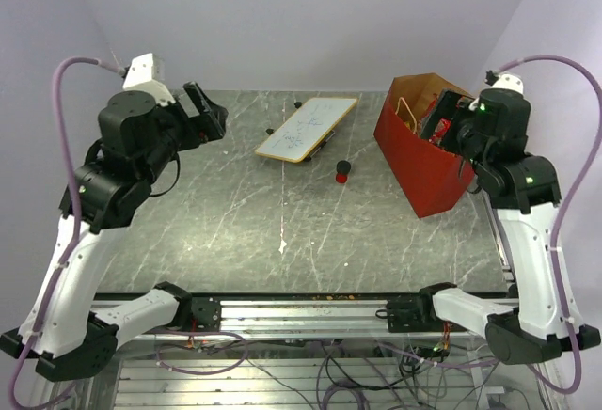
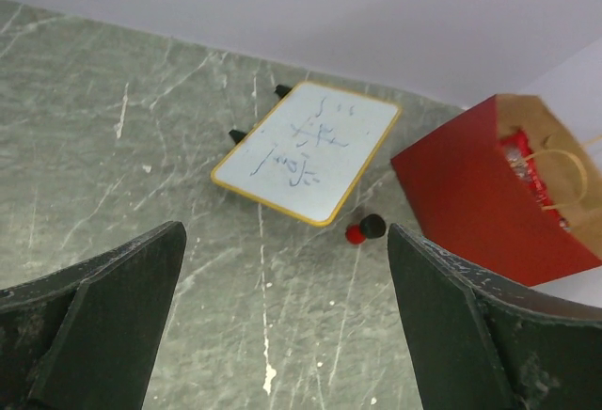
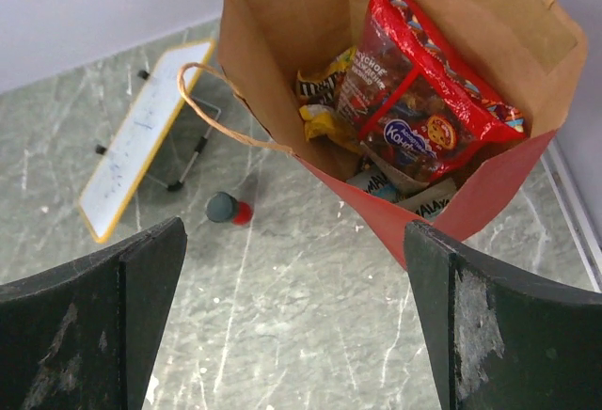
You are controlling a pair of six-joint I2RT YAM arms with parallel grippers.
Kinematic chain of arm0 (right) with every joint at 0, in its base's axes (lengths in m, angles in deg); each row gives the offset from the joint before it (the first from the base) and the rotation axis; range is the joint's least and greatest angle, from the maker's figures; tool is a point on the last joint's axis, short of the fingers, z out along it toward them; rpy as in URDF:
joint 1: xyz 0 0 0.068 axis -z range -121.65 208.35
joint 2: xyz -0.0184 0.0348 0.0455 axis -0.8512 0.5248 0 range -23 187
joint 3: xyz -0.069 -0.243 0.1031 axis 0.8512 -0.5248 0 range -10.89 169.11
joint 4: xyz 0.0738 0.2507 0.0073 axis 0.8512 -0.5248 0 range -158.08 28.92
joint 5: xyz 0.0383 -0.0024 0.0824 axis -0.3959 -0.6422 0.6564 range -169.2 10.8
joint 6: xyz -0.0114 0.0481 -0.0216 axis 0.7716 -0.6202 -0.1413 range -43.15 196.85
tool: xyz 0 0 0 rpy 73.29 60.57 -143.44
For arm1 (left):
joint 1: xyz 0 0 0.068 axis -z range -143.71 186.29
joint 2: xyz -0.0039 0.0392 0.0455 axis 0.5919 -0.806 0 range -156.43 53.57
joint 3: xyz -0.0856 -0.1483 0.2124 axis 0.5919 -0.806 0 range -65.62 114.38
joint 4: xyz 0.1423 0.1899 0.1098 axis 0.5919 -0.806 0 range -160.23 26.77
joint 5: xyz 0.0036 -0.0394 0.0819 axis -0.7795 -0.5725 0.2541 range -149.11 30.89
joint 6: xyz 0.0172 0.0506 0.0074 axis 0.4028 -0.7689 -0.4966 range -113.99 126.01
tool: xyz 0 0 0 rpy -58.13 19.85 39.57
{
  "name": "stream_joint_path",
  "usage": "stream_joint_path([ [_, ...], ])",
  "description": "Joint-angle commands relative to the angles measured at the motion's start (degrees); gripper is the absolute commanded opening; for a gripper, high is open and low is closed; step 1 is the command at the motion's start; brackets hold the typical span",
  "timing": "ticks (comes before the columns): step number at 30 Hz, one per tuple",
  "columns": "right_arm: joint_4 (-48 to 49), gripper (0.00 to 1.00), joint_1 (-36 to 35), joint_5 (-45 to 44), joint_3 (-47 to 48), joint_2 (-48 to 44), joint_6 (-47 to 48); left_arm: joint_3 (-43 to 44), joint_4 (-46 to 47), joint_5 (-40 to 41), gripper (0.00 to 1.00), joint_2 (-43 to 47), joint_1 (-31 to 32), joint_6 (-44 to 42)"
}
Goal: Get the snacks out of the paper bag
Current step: Adjust the paper bag at the center of the board.
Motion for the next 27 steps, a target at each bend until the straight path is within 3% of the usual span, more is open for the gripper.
stream_joint_path([
  [1, 5.32, 1.00, 0.30, 2.01, -2.68, 2.34, 5.34, -1.43, 1.03, -1.60, 0.99, -2.11, -0.85, -1.80],
  [14, 13.44, 1.00, 1.54, 9.99, -4.89, 12.69, 18.66, 0.51, 1.06, 3.96, 0.99, -11.85, -1.18, -8.52],
  [27, 13.85, 0.94, 8.58, 24.33, 3.84, 26.29, 19.03, 1.38, 1.42, 8.69, 0.99, -12.61, -0.67, -12.49],
])
